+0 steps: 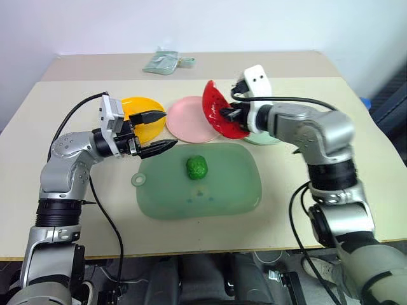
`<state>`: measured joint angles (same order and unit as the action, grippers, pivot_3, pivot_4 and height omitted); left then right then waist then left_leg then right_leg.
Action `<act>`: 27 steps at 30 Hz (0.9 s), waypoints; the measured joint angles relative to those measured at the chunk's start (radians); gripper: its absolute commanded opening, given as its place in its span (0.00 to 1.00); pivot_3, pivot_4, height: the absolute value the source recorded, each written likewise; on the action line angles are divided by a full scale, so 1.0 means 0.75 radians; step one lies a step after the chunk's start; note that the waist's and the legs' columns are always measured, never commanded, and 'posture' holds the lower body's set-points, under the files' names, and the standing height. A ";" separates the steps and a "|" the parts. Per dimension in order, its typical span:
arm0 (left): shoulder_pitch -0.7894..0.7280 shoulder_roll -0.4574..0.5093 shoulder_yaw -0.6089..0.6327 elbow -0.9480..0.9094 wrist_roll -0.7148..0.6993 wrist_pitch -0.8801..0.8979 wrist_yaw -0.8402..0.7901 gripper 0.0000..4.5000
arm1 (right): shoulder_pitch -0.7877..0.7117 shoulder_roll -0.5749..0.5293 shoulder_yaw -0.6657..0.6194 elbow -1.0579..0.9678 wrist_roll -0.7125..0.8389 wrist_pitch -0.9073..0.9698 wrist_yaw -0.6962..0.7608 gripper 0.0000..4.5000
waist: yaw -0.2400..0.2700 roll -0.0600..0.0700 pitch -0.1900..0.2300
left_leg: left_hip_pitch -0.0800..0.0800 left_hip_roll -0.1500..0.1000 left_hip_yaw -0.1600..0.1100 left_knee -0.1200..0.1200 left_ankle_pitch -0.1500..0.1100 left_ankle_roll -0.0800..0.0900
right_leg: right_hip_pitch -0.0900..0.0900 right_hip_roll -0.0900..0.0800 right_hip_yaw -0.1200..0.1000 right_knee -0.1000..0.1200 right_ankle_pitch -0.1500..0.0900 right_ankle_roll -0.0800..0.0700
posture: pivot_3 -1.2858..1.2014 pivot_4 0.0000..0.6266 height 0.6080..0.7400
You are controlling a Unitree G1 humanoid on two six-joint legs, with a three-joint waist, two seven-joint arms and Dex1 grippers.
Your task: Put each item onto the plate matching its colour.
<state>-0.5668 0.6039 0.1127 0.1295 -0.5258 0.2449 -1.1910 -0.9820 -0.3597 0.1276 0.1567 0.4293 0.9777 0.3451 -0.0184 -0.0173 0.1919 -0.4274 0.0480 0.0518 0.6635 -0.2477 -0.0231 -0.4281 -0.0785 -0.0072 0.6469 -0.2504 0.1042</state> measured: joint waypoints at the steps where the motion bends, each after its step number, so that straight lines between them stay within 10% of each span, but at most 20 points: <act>1: 0.002 0.001 0.001 0.001 0.001 -0.001 0.003 1.00 | -0.012 0.029 0.009 0.087 -0.036 -0.079 0.012 0.07 | 0.000 0.000 0.000 | 0.000 0.000 0.000 0.000 0.000 0.000 | 0.000 0.000 0.000 0.000 0.000 0.000 | 0.52 0.24 1.00; 12: 0.089 0.021 0.046 0.026 0.039 -0.117 0.053 1.00 | -0.200 0.272 0.005 0.800 -0.282 -0.741 0.091 0.07 | 0.004 0.001 0.000 | 0.000 0.000 0.001 -0.001 0.000 0.000 | -0.001 -0.001 0.000 0.000 0.000 0.000 | 0.52 0.24 1.00; 27: 0.083 0.027 0.052 0.073 0.039 -0.136 0.022 1.00 | -0.227 0.286 -0.055 0.829 -0.356 -0.790 0.173 0.07 | 0.000 0.001 0.001 | 0.000 0.000 0.001 -0.001 0.000 0.000 | -0.001 -0.001 0.000 0.000 0.000 0.000 | 0.52 0.24 1.00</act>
<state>-0.5048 0.6244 0.1519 0.1846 -0.4965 0.1427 -1.1747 -1.1526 -0.1454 0.0861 0.7787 0.1623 0.3852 0.4750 -0.0183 -0.0166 0.1924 -0.4277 0.0483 0.0526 0.6627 -0.2476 -0.0233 -0.4288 -0.0790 -0.0072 0.6472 -0.2504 0.1042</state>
